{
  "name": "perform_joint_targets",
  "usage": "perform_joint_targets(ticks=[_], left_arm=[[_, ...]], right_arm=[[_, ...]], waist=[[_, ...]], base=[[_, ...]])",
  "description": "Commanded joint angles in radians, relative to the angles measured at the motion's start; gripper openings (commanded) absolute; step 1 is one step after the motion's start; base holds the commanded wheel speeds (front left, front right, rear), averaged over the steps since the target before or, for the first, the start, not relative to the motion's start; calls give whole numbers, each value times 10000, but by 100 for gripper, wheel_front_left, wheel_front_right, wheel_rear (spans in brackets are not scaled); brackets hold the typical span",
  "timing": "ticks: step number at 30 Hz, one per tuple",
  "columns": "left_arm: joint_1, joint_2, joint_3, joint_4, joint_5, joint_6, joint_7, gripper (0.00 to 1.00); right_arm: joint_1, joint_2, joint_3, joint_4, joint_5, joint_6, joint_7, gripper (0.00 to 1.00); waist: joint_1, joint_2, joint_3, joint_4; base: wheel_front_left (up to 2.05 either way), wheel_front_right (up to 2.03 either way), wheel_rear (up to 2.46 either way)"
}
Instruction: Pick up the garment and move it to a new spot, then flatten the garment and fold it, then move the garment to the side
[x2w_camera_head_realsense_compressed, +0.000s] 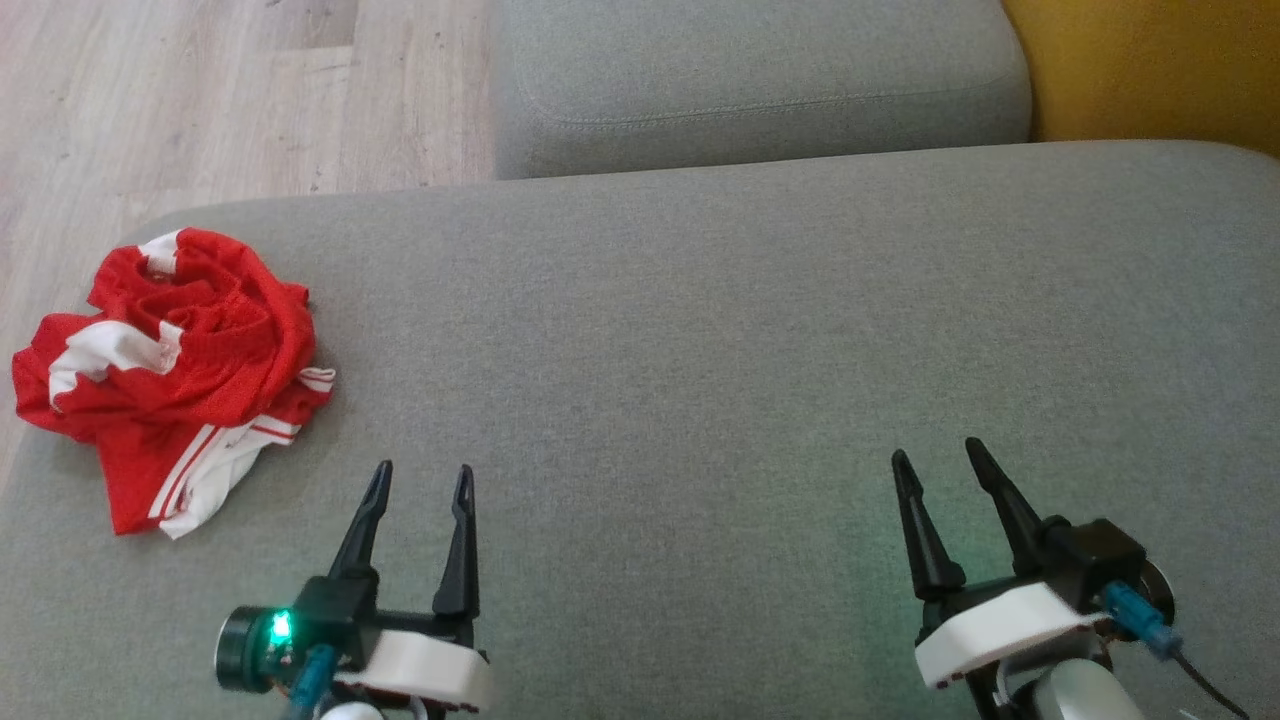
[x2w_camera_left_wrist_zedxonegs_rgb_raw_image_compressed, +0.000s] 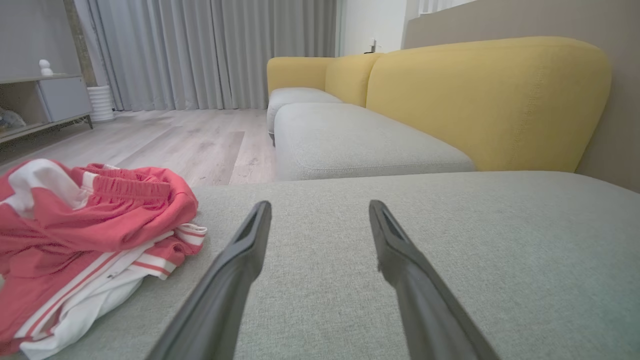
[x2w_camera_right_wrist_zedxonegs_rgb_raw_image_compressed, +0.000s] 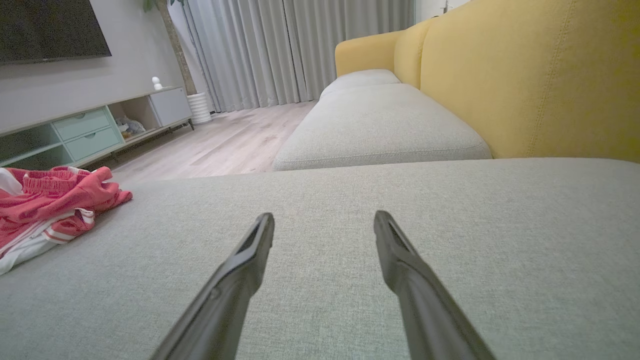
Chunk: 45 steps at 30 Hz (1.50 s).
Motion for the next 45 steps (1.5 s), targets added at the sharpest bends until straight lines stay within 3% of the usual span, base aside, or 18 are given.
perform_joint_targets(ticks=[1,11,28,35,45], left_arm=[[-549,61,225,-268,460,92,-198,100],[-650,67,87,-239,1831,82,-477,100],[-666,2,181,38,1883,27,-477,100],[-782,-37,346,85,1854,144,-477,100],[-771,29,822,-17,1773,248,-477,100]], right_arm=[[-475,24,234,-370,-441,-7,-216,100],[-503,35,411,-486,-1689,-7,-488,100],[-426,35,331,-558,-1526,-7,-488,100],[-365,35,310,-584,-1569,-7,-488,100],[-495,35,266,-635,-1649,-7,-488,100]], waist=[[0,0,-8,-23],[0,0,-17,-44],[0,0,-30,248],[0,0,57,1323],[0,0,299,3712]], base=[[0,0,0],[0,0,0],[0,0,0],[0,0,0],[0,0,0]])
